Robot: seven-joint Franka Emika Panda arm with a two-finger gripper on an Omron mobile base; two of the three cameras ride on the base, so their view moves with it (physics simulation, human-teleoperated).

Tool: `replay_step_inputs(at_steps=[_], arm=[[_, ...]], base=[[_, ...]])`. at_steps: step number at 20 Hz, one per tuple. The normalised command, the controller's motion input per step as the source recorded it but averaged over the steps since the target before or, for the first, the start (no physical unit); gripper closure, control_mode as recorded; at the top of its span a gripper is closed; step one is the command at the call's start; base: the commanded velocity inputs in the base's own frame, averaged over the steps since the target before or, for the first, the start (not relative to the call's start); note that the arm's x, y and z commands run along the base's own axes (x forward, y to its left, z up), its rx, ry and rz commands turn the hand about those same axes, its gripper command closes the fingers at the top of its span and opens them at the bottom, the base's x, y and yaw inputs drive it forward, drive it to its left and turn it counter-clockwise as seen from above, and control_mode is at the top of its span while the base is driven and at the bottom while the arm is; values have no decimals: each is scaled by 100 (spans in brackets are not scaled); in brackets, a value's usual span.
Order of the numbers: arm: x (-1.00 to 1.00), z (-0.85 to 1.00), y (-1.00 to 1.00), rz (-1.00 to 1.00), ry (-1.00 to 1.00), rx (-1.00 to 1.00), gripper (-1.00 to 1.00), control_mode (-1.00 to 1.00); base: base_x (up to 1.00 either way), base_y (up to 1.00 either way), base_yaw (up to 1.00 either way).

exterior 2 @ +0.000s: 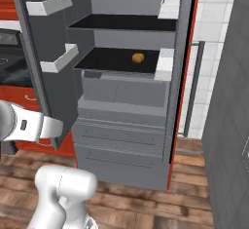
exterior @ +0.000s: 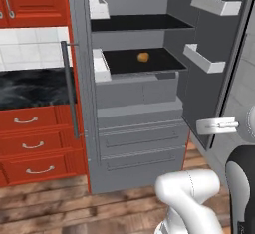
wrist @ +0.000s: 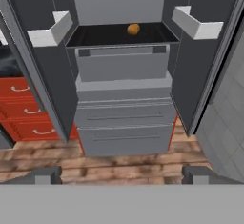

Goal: Gather the onion and potato from the fridge and place them on a tray on the dining counter. Then gather the steak and fish from the fridge and place them on the other tray.

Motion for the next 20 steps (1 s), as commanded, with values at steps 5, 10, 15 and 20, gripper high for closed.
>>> replay_step_inputs(at_steps=[5,10,15,20], arm=[[0,0,0,0,0,0,-100,100],[0,0,0,0,0,0,-100,100],[0,0,0,0,0,0,-100,100],[0,0,0,0,0,0,-100,100]], base=[[51,-26,0],[41,-27,0],[40,-28,0],[48,-26,0]])
